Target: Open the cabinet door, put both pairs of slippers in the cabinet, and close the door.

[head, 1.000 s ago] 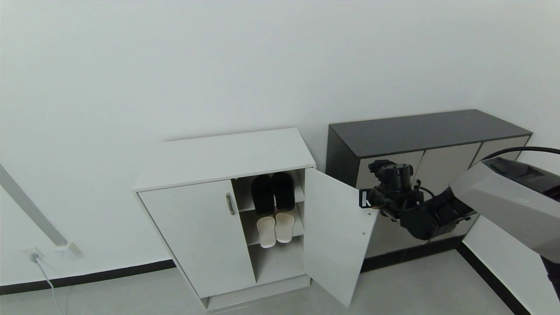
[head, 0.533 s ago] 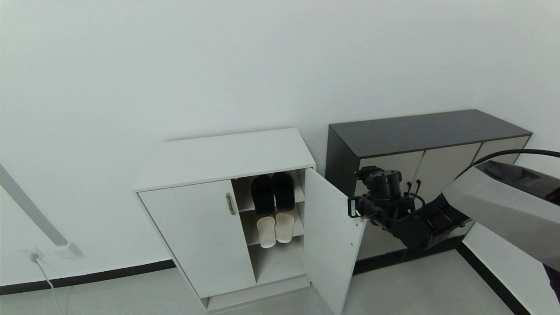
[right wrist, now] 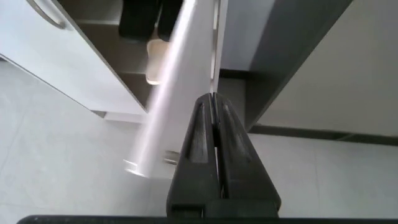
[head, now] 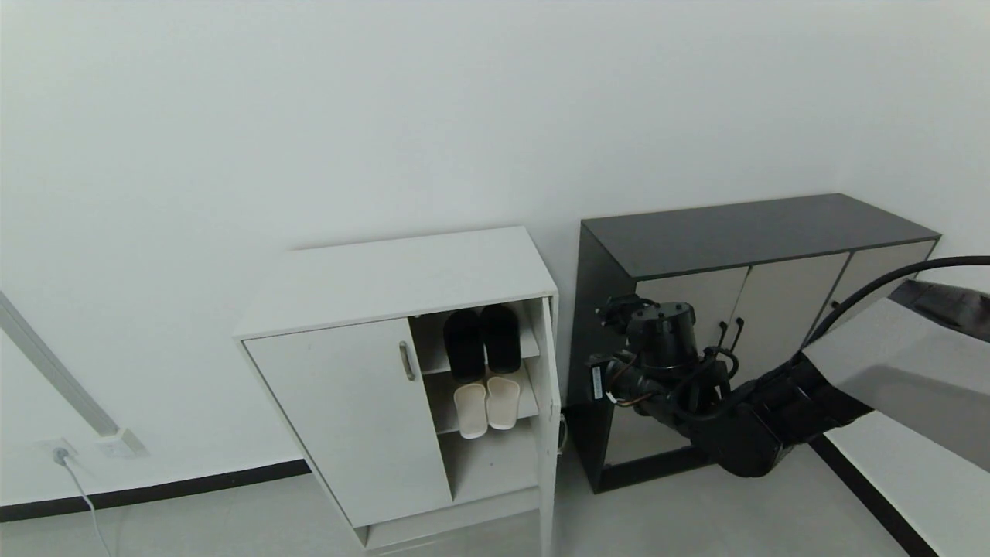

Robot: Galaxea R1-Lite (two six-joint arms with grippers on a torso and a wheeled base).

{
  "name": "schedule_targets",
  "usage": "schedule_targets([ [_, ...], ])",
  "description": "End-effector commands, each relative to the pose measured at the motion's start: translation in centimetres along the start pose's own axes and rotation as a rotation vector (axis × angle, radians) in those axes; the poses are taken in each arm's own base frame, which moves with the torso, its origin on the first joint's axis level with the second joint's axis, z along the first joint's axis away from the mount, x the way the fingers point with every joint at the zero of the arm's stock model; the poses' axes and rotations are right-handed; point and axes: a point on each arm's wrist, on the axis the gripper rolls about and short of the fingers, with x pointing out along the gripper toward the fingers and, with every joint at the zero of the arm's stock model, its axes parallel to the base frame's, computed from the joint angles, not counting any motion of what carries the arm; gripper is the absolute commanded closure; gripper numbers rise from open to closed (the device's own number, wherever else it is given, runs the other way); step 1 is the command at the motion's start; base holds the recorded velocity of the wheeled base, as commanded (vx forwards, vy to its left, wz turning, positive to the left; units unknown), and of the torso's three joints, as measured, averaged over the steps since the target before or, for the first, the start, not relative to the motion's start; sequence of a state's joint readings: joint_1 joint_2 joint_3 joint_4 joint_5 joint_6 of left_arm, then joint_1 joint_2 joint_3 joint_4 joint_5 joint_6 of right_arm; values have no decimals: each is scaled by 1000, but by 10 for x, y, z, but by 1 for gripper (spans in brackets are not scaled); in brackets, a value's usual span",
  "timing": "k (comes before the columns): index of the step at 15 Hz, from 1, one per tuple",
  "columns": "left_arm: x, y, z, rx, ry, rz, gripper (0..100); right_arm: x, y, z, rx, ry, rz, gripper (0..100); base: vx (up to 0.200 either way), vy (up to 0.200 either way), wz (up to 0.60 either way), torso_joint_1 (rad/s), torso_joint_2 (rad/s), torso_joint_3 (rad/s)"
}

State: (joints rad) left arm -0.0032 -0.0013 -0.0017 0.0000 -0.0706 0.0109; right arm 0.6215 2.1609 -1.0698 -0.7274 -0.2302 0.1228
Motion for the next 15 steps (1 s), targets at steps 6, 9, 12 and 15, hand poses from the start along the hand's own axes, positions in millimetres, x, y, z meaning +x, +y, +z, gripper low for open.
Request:
schedule_targets([
  [6, 0, 0, 0, 0, 1, 0, 100, -15, 7, 0, -43, 5, 24, 100, 0, 0, 0, 0, 0, 0],
  [9, 0, 0, 0, 0, 1, 0, 100, -17, 10, -2, -48, 10, 34, 100, 0, 0, 600, -2, 2, 5],
  [12, 0, 0, 0, 0, 1, 0, 100, -18, 9, -7, -66, 26, 35, 100, 0, 0, 600, 10, 4, 4],
  [15, 0, 0, 0, 0, 1, 0, 100, -18, 9, -8, -65, 14, 36, 100, 0, 0, 0, 0, 0, 0],
])
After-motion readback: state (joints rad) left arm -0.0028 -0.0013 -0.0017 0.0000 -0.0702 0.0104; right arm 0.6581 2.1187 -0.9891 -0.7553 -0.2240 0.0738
